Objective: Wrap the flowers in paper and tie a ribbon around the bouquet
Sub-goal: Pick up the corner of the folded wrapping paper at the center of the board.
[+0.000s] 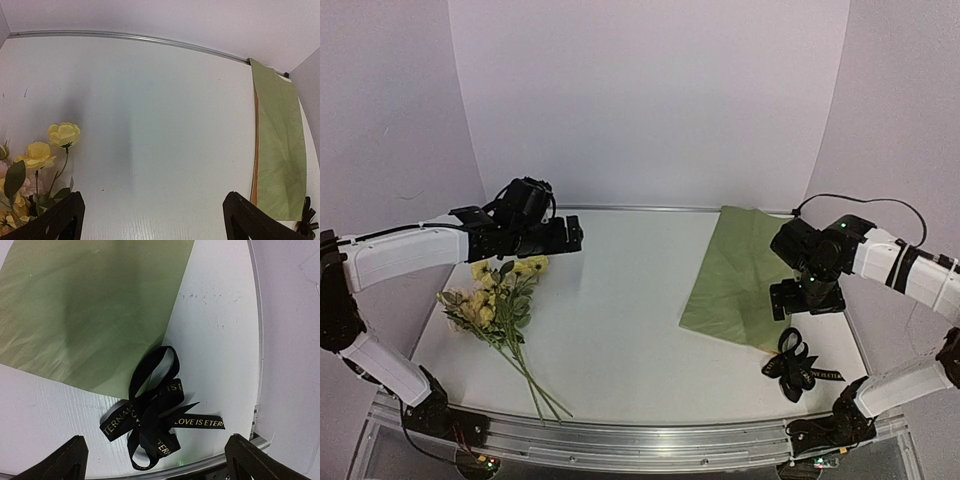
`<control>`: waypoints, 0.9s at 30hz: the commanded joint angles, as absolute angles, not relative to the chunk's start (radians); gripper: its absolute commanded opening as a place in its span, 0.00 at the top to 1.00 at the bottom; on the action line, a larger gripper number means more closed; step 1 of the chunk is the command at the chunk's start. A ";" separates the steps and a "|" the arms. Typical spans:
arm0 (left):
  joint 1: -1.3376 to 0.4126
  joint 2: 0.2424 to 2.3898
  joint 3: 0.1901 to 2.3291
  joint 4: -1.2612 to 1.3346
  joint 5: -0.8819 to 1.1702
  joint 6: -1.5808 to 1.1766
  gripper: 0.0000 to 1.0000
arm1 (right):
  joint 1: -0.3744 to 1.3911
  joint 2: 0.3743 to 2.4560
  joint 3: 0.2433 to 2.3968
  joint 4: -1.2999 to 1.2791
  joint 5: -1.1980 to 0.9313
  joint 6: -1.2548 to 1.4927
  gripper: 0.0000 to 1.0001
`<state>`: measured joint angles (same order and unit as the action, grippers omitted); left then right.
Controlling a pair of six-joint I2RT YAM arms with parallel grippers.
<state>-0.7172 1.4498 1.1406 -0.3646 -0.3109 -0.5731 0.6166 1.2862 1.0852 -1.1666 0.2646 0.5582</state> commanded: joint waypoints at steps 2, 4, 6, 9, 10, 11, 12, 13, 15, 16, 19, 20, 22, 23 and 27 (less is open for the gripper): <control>-0.709 1.498 1.193 -0.300 -0.205 -0.540 0.00 | 0.538 1.315 1.110 -1.150 0.225 0.589 0.02; -0.709 1.519 1.196 -0.277 -0.172 -0.540 0.00 | 0.494 1.318 1.095 -1.129 0.194 0.596 0.02; -0.709 1.542 1.201 -0.256 -0.145 -0.538 0.00 | 0.449 1.323 1.077 -1.102 0.162 0.604 0.02; -0.709 1.592 1.229 -0.238 -0.115 -0.531 0.00 | 0.374 1.347 1.061 -1.058 0.118 0.619 0.02; -0.709 1.610 1.239 -0.231 -0.103 -0.530 0.00 | 0.349 1.359 1.055 -1.040 0.101 0.621 0.02; -0.709 1.628 1.248 -0.222 -0.087 -0.530 0.00 | 0.324 1.369 1.050 -1.020 0.078 0.623 0.02; -0.709 1.649 1.259 -0.212 -0.069 -0.531 0.00 | 0.300 1.380 1.042 -0.991 0.055 0.628 0.02; -0.709 1.670 1.270 -0.203 -0.048 -0.531 0.00 | 0.269 1.391 1.031 -0.960 0.030 0.633 0.02; -0.709 1.708 1.290 -0.188 -0.013 -0.531 0.00 | 0.224 1.418 1.009 -0.900 -0.024 0.647 0.02; -0.709 1.728 1.305 -0.184 0.004 -0.530 0.00 | 0.199 1.436 1.000 -0.871 -0.060 0.656 0.02; -0.710 1.790 1.346 -0.175 0.065 -0.530 0.00 | 0.139 1.501 0.986 -0.764 -0.140 0.683 0.02; -0.710 1.804 1.354 -0.169 0.079 -0.532 0.00 | 0.124 1.534 0.987 -0.732 -0.170 0.691 0.02; -0.711 1.825 1.359 -0.153 0.100 -0.544 0.00 | 0.105 1.591 0.997 -0.683 -0.200 0.700 0.02; -0.712 1.835 1.360 -0.146 0.111 -0.550 0.00 | 0.097 1.618 1.003 -0.663 -0.209 0.703 0.02; -0.720 1.862 1.359 -0.132 0.133 -0.564 0.00 | 0.061 1.724 1.011 -0.561 -0.263 0.736 0.05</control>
